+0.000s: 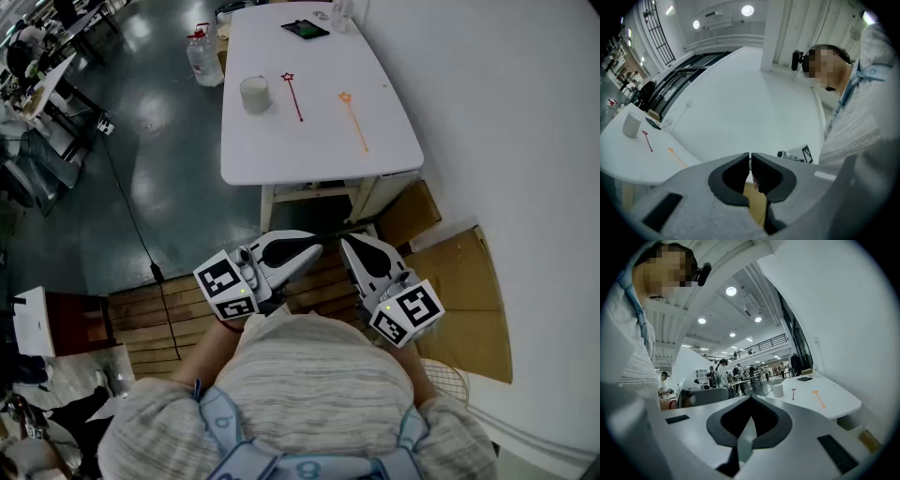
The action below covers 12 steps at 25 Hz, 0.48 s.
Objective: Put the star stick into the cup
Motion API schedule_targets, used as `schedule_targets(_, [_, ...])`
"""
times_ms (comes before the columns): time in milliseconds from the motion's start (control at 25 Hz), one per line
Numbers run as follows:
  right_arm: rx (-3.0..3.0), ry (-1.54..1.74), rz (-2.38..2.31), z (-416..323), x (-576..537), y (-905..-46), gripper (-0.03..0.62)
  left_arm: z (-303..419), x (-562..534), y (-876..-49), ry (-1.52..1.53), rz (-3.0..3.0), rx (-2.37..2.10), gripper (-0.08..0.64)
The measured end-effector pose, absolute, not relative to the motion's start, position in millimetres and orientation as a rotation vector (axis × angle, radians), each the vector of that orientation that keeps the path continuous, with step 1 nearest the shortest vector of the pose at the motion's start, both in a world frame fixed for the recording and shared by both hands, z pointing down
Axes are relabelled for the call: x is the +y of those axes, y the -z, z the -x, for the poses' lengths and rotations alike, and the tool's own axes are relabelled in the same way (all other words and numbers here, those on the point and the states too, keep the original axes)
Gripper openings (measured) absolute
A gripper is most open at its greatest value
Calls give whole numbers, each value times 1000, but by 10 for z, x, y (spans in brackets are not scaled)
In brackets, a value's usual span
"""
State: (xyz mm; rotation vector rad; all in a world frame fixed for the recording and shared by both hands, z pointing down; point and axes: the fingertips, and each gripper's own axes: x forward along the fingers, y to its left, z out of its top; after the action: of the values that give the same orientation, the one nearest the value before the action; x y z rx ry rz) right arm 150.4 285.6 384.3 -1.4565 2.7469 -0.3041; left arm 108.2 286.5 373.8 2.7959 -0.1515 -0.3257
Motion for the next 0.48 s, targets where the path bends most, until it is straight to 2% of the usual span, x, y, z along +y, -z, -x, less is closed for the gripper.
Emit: schedule_targets(480, [2743,310,1453,-1470,2875,-3874,8,-1032,2869,-3776,333,-2792,-162,23])
